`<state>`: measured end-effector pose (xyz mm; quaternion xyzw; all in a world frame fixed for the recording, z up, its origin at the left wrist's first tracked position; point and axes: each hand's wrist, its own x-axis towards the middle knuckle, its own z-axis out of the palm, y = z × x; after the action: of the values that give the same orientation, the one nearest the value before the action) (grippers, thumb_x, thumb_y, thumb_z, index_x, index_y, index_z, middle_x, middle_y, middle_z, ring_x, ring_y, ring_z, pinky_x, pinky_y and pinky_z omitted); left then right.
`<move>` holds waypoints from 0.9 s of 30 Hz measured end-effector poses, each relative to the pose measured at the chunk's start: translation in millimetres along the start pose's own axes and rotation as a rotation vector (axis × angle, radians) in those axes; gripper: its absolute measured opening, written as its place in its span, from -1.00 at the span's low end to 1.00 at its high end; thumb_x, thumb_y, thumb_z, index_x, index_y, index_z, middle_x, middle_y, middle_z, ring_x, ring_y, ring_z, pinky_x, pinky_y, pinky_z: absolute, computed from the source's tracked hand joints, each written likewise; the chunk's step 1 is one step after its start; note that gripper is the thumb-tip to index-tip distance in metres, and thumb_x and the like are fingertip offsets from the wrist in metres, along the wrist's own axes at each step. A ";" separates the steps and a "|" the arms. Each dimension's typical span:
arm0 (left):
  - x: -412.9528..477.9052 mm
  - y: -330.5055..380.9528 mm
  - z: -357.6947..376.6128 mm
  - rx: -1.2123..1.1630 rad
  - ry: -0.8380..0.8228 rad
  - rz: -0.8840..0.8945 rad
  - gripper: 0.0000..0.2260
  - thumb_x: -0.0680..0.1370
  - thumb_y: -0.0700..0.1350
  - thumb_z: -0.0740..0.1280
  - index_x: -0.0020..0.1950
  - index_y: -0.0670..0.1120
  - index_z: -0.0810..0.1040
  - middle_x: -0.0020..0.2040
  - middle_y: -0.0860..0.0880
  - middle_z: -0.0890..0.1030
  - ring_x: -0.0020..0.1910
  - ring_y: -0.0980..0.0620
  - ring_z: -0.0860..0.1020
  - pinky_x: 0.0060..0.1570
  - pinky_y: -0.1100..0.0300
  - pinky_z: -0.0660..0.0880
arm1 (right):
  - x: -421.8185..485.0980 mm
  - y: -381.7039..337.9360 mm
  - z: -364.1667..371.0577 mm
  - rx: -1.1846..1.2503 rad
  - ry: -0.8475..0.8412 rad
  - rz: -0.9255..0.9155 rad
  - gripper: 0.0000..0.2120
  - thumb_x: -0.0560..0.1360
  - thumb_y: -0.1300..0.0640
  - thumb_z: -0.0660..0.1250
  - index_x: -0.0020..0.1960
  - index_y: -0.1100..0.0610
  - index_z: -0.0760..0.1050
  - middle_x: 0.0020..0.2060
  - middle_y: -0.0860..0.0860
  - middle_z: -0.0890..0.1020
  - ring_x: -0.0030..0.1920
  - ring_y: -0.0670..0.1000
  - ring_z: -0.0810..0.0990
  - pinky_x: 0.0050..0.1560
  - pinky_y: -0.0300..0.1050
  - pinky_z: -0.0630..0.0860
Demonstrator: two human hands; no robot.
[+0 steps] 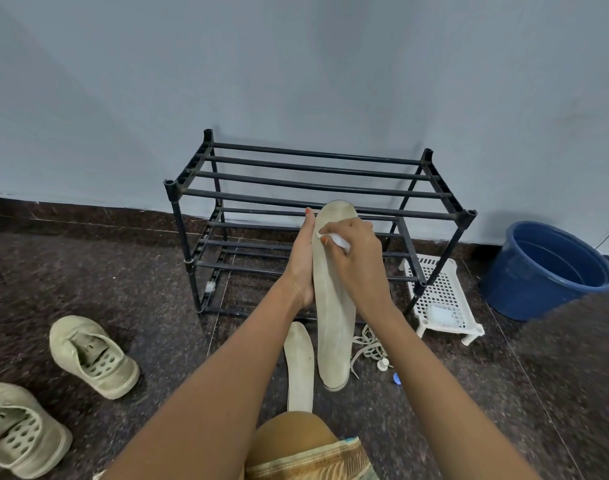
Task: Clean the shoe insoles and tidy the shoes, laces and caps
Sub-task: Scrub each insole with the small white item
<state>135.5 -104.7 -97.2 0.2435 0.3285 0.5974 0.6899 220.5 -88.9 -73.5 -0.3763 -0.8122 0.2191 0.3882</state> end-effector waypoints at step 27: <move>8.0 -4.0 -8.6 -0.047 0.108 0.061 -0.26 0.51 0.39 -0.15 0.00 -0.05 0.69 0.09 -0.06 0.64 0.14 0.04 0.56 0.07 0.14 0.51 | -22.7 -5.5 6.1 0.221 -0.054 0.129 -0.87 0.45 0.32 0.32 -0.05 0.18 0.59 -0.13 0.02 0.53 -0.12 -0.15 0.47 -0.08 -0.53 0.34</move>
<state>132.3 -98.0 -107.2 0.2044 0.3436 0.6379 0.6582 222.6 -110.4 -84.1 -0.3766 -0.7673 0.3419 0.3906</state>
